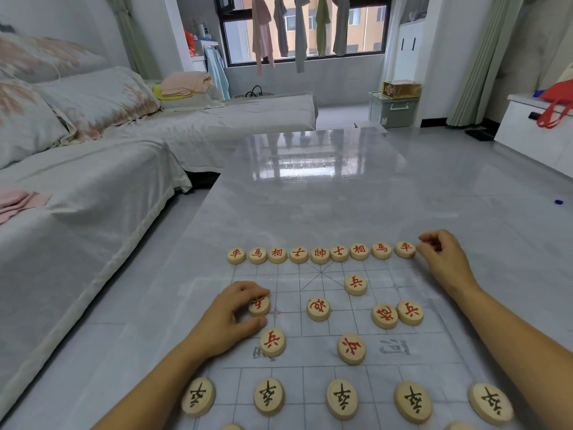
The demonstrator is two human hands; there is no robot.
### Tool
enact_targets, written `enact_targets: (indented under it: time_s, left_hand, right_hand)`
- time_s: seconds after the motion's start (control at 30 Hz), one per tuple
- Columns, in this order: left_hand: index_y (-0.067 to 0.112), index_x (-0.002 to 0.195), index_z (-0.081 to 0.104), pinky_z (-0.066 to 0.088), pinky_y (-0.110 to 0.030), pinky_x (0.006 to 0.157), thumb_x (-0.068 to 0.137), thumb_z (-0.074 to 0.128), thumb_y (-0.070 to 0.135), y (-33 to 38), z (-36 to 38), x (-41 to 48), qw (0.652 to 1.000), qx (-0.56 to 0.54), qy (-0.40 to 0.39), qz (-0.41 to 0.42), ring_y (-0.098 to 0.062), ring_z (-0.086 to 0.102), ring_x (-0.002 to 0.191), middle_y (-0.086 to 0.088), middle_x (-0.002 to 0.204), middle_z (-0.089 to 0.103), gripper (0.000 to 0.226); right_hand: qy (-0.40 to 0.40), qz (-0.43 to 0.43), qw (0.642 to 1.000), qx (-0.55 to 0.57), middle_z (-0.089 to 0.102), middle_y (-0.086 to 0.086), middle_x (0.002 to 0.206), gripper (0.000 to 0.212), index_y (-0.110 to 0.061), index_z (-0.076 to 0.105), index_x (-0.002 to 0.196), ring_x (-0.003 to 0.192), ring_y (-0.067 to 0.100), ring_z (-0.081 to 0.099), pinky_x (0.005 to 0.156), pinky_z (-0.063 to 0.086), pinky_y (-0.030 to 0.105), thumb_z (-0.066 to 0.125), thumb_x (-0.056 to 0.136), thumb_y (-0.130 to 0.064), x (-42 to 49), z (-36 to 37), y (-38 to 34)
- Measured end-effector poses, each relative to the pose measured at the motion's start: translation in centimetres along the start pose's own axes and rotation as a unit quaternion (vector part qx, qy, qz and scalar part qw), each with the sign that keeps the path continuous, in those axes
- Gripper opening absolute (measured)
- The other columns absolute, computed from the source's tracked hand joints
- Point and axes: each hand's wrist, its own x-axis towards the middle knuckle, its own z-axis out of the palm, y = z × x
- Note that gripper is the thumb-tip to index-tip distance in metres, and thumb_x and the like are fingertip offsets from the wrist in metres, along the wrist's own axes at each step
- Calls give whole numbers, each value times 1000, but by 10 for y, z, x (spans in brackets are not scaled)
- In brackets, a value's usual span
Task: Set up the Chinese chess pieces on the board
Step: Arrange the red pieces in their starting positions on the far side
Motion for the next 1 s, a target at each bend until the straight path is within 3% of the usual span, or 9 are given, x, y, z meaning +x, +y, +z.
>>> enact_targets:
  time_s: [0.17, 0.27, 0.33, 0.4, 0.5, 0.6, 0.7, 0.83, 1.0]
  left_hand:
    - [41, 98, 60, 40, -7, 85, 69, 53, 59, 2, 1, 6, 999, -28, 40, 3, 3, 50, 106, 21, 108, 55, 35]
    - [38, 97, 59, 43, -15, 86, 67, 57, 59, -1, 1, 6, 999, -22, 28, 10, -2, 51, 104, 20, 104, 56, 37]
    - [42, 99, 59, 41, -20, 89, 62, 56, 72, 1, 0, 4, 1000, 4, 8, 12, 0, 49, 105, 25, 107, 54, 49]
    - [43, 98, 62, 37, -18, 92, 57, 46, 86, 8, -1, 4, 999, 20, -27, 13, 4, 44, 108, 25, 113, 51, 62]
    - [43, 107, 57, 38, -15, 93, 71, 54, 69, 27, 1, 2, 995, -27, -98, 3, 8, 46, 108, 22, 116, 51, 44]
    - [35, 121, 50, 40, -29, 101, 89, 56, 33, 51, 14, 12, 997, 18, -71, 17, -3, 47, 113, 12, 125, 49, 33]
    - [31, 133, 42, 30, -35, 108, 89, 56, 28, 75, 33, 31, 988, 124, -79, 43, -14, 38, 125, 6, 136, 43, 46]
    - [28, 127, 51, 35, -32, 102, 87, 58, 32, 77, 45, 44, 974, 205, -88, 43, -18, 44, 117, 3, 129, 48, 41]
    - [22, 107, 60, 43, -28, 84, 83, 63, 32, 43, 9, 39, 984, 100, 106, -106, -14, 55, 92, 3, 101, 57, 27]
  right_hand:
    - [-3, -42, 999, 14, 50, 10, 107, 12, -12, 55, 98, 82, 14, 48, 68, 36, 15, 52, 88, -6, -7, -7, -20]
    - [-97, -87, 991, -25, 55, -1, 91, 14, -23, 58, 83, 75, 8, 49, 67, 39, 15, 58, 86, -9, -21, -15, -48]
    - [-235, -120, 956, -129, 54, -7, 91, 10, -31, 58, 84, 81, 10, 52, 73, 44, 23, 65, 83, -25, -42, -19, -62]
    - [-351, -141, 884, -274, 50, -11, 103, 30, -33, 57, 106, 95, 10, 49, 84, 44, 26, 65, 79, -43, -65, -20, -65]
    - [-374, -208, 824, -371, 39, -12, 106, 51, -34, 43, 130, 102, 10, 36, 90, 34, 26, 58, 83, -44, -84, -17, -58]
    - [-361, -195, 848, -336, 39, -12, 102, 46, -33, 42, 131, 99, 9, 35, 89, 34, 24, 55, 87, -38, -90, -18, -57]
    - [-338, -168, 876, -299, 42, -11, 102, 38, -29, 51, 119, 99, 9, 41, 88, 40, 23, 60, 83, -39, -94, -17, -55]
    - [-222, -78, 940, -247, 50, -6, 101, 26, -23, 54, 100, 89, 9, 48, 73, 41, 22, 63, 80, -38, -80, -25, -52]
    - [-157, -20, 953, -258, 55, 3, 88, 36, -8, 57, 86, 77, 17, 51, 67, 42, 33, 68, 76, -41, -51, -23, -41]
